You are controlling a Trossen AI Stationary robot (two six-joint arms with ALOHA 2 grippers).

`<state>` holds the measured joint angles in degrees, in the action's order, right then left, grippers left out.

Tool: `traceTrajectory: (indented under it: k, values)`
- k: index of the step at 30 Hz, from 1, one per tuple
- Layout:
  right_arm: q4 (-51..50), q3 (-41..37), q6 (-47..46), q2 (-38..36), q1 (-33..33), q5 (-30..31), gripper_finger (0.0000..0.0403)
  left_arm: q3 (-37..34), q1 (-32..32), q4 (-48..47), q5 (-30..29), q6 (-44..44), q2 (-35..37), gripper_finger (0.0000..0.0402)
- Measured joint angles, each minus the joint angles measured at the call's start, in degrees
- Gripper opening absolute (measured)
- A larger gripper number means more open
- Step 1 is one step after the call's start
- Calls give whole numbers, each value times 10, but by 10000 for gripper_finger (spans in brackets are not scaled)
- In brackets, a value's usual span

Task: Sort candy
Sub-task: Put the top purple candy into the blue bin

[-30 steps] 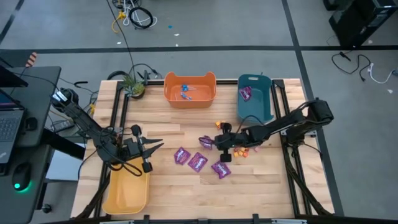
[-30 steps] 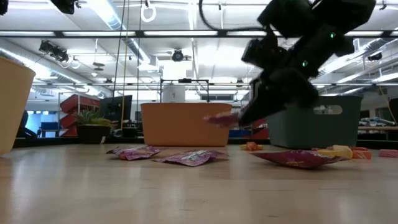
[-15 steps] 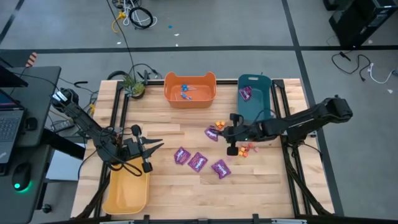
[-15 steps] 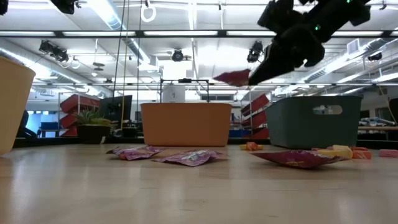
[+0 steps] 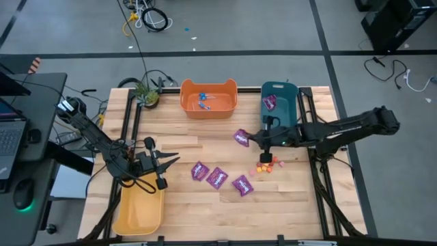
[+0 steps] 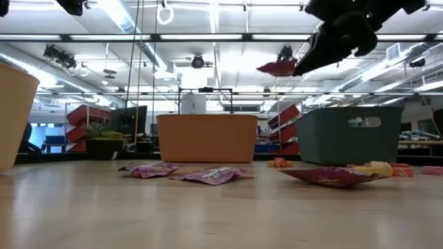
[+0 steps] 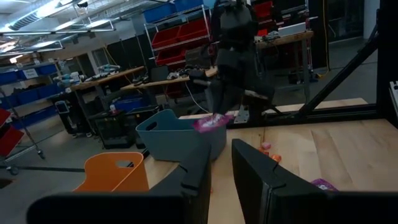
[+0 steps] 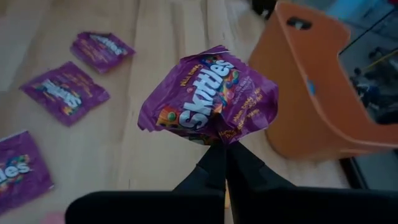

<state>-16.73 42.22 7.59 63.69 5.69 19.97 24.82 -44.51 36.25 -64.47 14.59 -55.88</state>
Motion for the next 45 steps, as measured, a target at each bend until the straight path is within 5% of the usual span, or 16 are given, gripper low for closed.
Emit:
traceTrajectory:
  k: [15,24,35,45]
  values:
    - [-40,-2,27,-117,-23,-21,0,0,0,0,-1,1,0,67]
    - [25,-107,-4,-206,-66,-20,0,0,0,0,-1,2,0,67]
    - [56,-172,-141,-274,-142,63,0,0,3,-2,0,2,0,67]
    - [-48,-172,-303,-274,-223,109,0,0,3,-2,1,2,0,67]
